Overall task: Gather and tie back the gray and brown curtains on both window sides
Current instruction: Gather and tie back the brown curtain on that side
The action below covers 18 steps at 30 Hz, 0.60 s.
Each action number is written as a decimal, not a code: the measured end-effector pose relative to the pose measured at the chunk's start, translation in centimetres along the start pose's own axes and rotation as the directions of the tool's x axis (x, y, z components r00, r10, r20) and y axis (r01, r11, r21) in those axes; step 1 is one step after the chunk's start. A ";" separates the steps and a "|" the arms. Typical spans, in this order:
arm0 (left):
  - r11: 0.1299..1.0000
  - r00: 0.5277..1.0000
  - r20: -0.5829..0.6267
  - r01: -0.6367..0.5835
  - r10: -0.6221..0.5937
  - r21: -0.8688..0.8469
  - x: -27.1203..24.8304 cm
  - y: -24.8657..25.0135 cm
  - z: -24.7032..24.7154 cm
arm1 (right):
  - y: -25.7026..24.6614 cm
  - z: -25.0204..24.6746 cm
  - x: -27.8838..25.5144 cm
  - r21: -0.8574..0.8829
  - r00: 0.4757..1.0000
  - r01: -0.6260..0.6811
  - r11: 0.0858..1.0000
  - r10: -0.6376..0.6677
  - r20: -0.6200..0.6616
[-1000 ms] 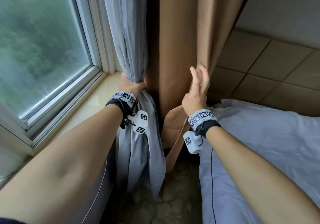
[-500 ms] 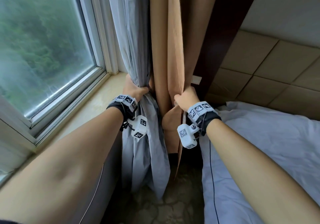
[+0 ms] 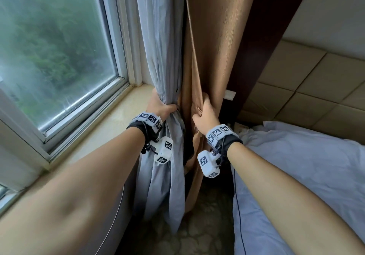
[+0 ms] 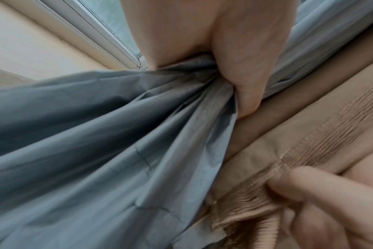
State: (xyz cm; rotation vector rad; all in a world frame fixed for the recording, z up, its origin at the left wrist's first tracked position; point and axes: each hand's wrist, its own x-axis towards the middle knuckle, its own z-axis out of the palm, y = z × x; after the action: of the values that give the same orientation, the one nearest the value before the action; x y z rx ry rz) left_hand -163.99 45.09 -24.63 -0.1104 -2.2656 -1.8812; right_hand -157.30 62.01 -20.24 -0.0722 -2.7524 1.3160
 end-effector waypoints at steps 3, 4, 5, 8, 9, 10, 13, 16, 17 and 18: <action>1.000 0.999 0.032 0.018 -0.018 -0.011 0.1 -0.1 -0.1 | -0.6 1.1 0.3 -0.113 0.987 0.159 0.981 -0.162 -0.013; 1.000 0.998 0.056 0.013 -0.012 -0.018 0.1 -0.1 -0.2 | -0.7 1.5 0.4 -0.140 0.979 0.202 0.969 -0.205 -0.002; 1.000 0.996 0.088 -0.005 0.007 -0.029 0.1 0.0 -0.1 | -0.8 1.8 0.6 -0.156 0.972 0.235 0.960 -0.235 0.014; 0.997 0.986 0.158 -0.038 0.048 -0.064 -0.3 0.4 -0.1 | -0.6 2.6 0.8 -0.224 0.970 0.241 0.944 -0.227 0.088; 0.997 0.983 0.178 -0.037 0.049 -0.070 -0.3 0.4 -0.2 | -0.4 2.8 0.9 -0.248 0.970 0.235 0.940 -0.211 0.118; 0.996 0.978 0.205 -0.021 0.038 -0.084 -0.3 0.5 -0.5 | -0.3 3.1 0.9 -0.265 0.969 0.232 0.936 -0.198 0.150; 0.990 0.942 0.335 0.048 0.000 -0.134 0.1 0.4 -1.0 | -0.3 3.2 0.9 -0.281 0.959 0.230 0.932 -0.169 0.227; 0.992 0.942 0.336 0.052 -0.010 -0.113 0.2 1.0 -1.1 | -0.9 2.6 0.9 -0.243 0.951 0.192 0.951 -0.120 0.284; 0.993 0.960 0.278 0.029 0.004 -0.114 0.4 0.8 -1.0 | -0.8 2.5 1.0 -0.208 0.943 0.182 0.961 -0.111 0.315; 0.993 0.981 0.194 0.014 0.008 -0.114 0.4 0.6 -1.0 | -0.9 2.3 1.1 -0.166 0.929 0.173 0.971 -0.105 0.354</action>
State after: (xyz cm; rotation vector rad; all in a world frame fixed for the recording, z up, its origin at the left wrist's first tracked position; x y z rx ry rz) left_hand -164.18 44.22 -23.76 -0.3217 -2.2766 -2.0855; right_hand -158.65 59.78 -20.94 0.3705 -3.0979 1.1097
